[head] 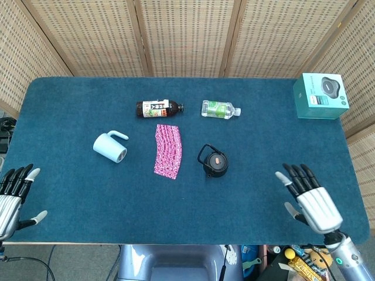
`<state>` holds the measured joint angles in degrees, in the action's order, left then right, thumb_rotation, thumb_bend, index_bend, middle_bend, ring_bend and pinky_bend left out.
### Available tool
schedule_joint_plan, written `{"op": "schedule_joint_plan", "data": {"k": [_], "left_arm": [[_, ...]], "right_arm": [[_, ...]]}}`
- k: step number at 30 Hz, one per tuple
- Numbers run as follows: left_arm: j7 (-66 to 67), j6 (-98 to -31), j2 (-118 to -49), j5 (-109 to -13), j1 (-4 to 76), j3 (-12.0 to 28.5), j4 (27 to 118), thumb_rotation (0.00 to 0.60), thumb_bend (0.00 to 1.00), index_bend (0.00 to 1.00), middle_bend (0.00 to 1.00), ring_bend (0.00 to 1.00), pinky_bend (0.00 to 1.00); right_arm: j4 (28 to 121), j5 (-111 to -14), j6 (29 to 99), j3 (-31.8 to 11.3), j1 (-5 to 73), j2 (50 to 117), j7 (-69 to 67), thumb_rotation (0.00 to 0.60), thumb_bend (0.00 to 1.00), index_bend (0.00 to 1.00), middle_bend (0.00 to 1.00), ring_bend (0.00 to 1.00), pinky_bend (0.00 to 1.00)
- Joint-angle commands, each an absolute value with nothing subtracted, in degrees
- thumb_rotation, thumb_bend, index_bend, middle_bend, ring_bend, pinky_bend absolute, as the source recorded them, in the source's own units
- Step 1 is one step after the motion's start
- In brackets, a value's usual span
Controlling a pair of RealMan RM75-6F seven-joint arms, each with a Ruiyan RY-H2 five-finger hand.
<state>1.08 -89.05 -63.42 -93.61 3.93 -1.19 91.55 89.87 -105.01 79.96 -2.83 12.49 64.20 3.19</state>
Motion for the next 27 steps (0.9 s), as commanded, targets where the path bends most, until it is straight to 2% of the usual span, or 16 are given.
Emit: {"op": "schedule_joint_plan", "data": {"k": [1, 4, 12, 27], "left_arm": [[1.6, -87.8, -64.1, -92.9, 4.6, -0.9, 90.9, 0.600, 0.01, 0.00, 0.00, 0.00, 0.00], [1.5, -87.0, -64.6, -92.5, 5.0, -0.7, 90.2, 0.600, 0.01, 0.00, 0.00, 0.00, 0.00], [0.4, -85.5, -64.9, -90.8, 5.6, 0.0, 89.3, 0.600, 0.01, 0.00, 0.00, 0.00, 0.00], [-1.1, -84.2, -64.8, -89.6, 6.1, 0.2, 88.8, 0.600, 0.01, 0.00, 0.00, 0.00, 0.00]], "right_arm": [[87.9, -110.2, 69.5, -2.8, 22.1, 63.6, 2.0, 0.600, 0.91, 0.10, 0.00, 0.00, 0.00], [88.9, -109.7, 65.0, -4.4, 25.4, 64.4, 6.1, 0.600, 1.00, 0.10, 0.00, 0.00, 0.00], [87.7, -108.8, 54.7, -7.9, 34.5, 70.9, 17.3, 0.600, 1.00, 0.10, 0.00, 0.00, 0.00], [74.0, -112.6, 45.7, -9.1, 46.5, 82.9, 33.3, 0.600, 1.00, 0.10, 0.00, 0.00, 0.02]]}}
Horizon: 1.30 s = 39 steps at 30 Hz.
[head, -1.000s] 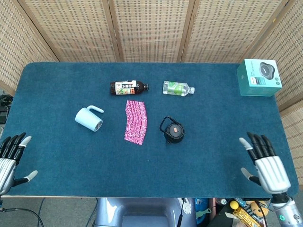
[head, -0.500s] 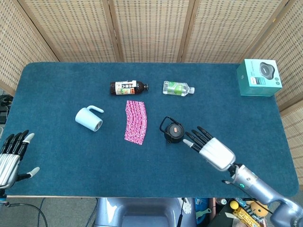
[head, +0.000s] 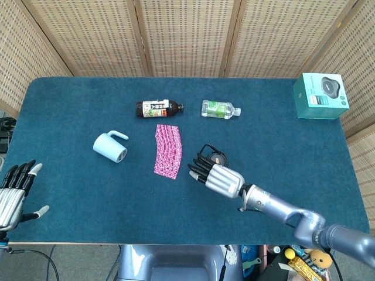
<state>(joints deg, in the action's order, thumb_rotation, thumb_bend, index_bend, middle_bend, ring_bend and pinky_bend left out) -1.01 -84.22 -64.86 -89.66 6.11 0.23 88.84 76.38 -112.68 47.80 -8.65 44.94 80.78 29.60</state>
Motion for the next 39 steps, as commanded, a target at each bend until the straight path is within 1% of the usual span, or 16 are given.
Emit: {"op": "schedule_joint_plan", "data": {"k": [1, 8, 14, 21, 30, 33, 35, 39], "left_arm": [[-1.3, -84.1, -64.8, -89.7, 6.2, 0.2, 88.8, 0.600, 0.01, 0.00, 0.00, 0.00, 0.00], [-1.8, -84.0, -64.7, -89.7, 6.3, 0.1, 88.8, 0.600, 0.01, 0.00, 0.00, 0.00, 0.00], [-2.2, -83.9, -64.6, -90.0, 6.3, -0.1, 89.0, 0.600, 0.01, 0.00, 0.00, 0.00, 0.00], [-2.3, -83.6, -64.5, -90.0, 6.4, -0.3, 89.1, 0.600, 0.01, 0.00, 0.00, 0.00, 0.00], [-2.6, -83.5, -64.4, -89.7, 6.5, -0.3, 89.0, 0.600, 0.01, 0.00, 0.00, 0.00, 0.00], [-2.6, -83.3, -64.4, -89.7, 6.5, -0.4, 89.0, 0.600, 0.01, 0.00, 0.00, 0.00, 0.00], [-2.7, -83.3, -64.4, -89.8, 6.6, -0.3, 89.0, 0.600, 0.01, 0.00, 0.00, 0.00, 0.00], [-3.0, -83.4, -64.4, -89.7, 6.5, -0.3, 88.8, 0.600, 0.01, 0.00, 0.00, 0.00, 0.00]], "right_arm": [[73.0, -112.2, 45.2, -9.2, 46.8, 83.6, 35.1, 0.600, 1.00, 0.10, 0.00, 0.00, 0.03], [69.4, -111.4, 43.8, -7.7, 47.1, 84.9, 41.4, 0.600, 1.00, 0.10, 0.00, 0.00, 0.03], [66.7, -110.8, 44.1, -6.9, 47.0, 85.5, 46.2, 0.600, 1.00, 0.10, 0.00, 0.00, 0.03], [65.6, -105.0, 43.6, -8.7, 45.3, 86.6, 52.8, 0.600, 1.00, 0.10, 0.00, 0.00, 0.03], [66.6, -91.8, 41.7, -12.6, 42.5, 88.2, 60.6, 0.600, 1.00, 0.10, 0.05, 0.00, 0.03], [67.4, -85.6, 41.4, -14.2, 41.5, 88.7, 63.2, 0.600, 1.00, 0.10, 0.05, 0.00, 0.03], [67.9, -78.8, 40.6, -15.8, 40.9, 88.9, 66.5, 0.600, 1.00, 0.10, 0.05, 0.00, 0.03], [69.9, -69.3, 41.2, -16.5, 41.1, 87.8, 73.1, 0.600, 1.00, 0.10, 0.06, 0.00, 0.04]]}}
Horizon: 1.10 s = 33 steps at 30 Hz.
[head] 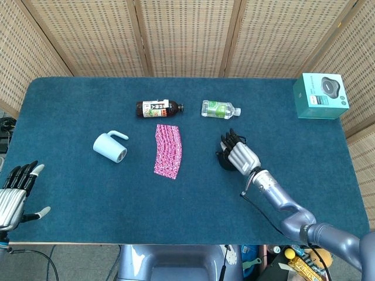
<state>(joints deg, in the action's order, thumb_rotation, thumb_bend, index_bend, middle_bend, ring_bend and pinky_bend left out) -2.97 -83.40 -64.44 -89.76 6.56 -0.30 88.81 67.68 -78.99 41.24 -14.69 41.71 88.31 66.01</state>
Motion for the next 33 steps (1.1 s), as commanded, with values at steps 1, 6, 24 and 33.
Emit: {"op": "schedule_joint_plan", "data": {"k": [1, 6, 24, 33], "left_arm": [[-3.0, -83.4, -64.4, -89.7, 6.6, -0.3, 88.8, 0.600, 0.01, 0.00, 0.00, 0.00, 0.00], [-2.8, -83.2, -64.4, -89.8, 6.6, -0.4, 88.9, 0.600, 0.01, 0.00, 0.00, 0.00, 0.00], [-3.0, -83.1, -64.2, -89.7, 6.7, -0.5, 89.1, 0.600, 0.01, 0.00, 0.00, 0.00, 0.00], [-2.9, -82.5, -64.3, -89.5, 6.9, -0.6, 89.1, 0.600, 0.01, 0.00, 0.00, 0.00, 0.00]], "right_arm": [[70.4, -67.7, 41.4, -16.4, 41.2, 87.5, 74.0, 0.600, 1.00, 0.10, 0.06, 0.00, 0.04], [73.9, -61.7, 43.3, -15.1, 42.0, 85.5, 76.5, 0.600, 1.00, 0.10, 0.06, 0.00, 0.04], [80.2, -65.6, 46.1, -18.4, 41.8, 80.0, 29.4, 0.600, 0.39, 0.37, 0.00, 0.00, 0.04], [77.6, -60.1, 44.1, -17.2, 43.3, 81.5, 25.0, 0.600, 0.49, 0.47, 0.00, 0.00, 0.04]]}}
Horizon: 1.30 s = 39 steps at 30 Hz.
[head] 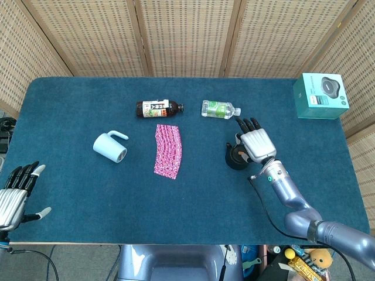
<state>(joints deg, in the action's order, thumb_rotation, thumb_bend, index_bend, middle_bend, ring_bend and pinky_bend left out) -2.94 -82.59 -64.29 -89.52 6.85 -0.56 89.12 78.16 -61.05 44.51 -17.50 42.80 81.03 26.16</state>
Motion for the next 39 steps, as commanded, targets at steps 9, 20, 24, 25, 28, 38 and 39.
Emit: {"op": "schedule_joint_plan", "data": {"k": [9, 20, 24, 25, 28, 38, 39], "left_arm": [[-3.0, -82.4, -64.3, -89.5, 6.9, -0.6, 89.1, 0.600, 0.01, 0.00, 0.00, 0.00, 0.00], [-3.6, -82.5, -64.2, -89.6, 6.9, -0.8, 89.1, 0.600, 0.01, 0.00, 0.00, 0.00, 0.00], [-3.6, -82.3, -64.1, -89.5, 7.0, -0.7, 89.1, 0.600, 0.01, 0.00, 0.00, 0.00, 0.00], [-3.6, -82.3, -64.1, -89.5, 7.0, -0.8, 89.1, 0.600, 0.01, 0.00, 0.00, 0.00, 0.00], [-3.6, -82.1, -64.1, -89.4, 7.0, -0.8, 89.0, 0.600, 0.01, 0.00, 0.00, 0.00, 0.00], [-3.5, -82.1, -64.1, -89.5, 7.0, -0.9, 89.2, 0.600, 0.01, 0.00, 0.00, 0.00, 0.00], [-3.5, -82.1, -64.1, -89.4, 7.0, -0.9, 89.2, 0.600, 0.01, 0.00, 0.00, 0.00, 0.00]], "right_arm": [[76.5, -57.7, 43.9, -16.2, 44.6, 83.4, 22.1, 0.600, 0.53, 0.48, 0.00, 0.00, 0.04], [72.4, -54.4, 44.4, -14.5, 46.3, 86.8, 22.3, 0.600, 0.53, 0.48, 0.00, 0.00, 0.04], [71.9, -54.9, 44.7, -13.8, 46.3, 87.0, 21.9, 0.600, 0.53, 0.48, 0.00, 0.00, 0.04], [71.9, -55.1, 44.9, -13.7, 46.3, 86.9, 21.8, 0.600, 0.53, 0.48, 0.00, 0.00, 0.04], [71.8, -55.7, 45.4, -13.4, 46.2, 87.0, 21.5, 0.600, 0.53, 0.49, 0.00, 0.00, 0.04], [71.1, -55.7, 45.7, -12.8, 45.8, 86.6, 19.6, 0.600, 0.53, 0.49, 0.00, 0.00, 0.04], [70.8, -55.7, 45.5, -12.7, 45.7, 86.5, 19.4, 0.600, 0.53, 0.49, 0.00, 0.00, 0.04]]}}
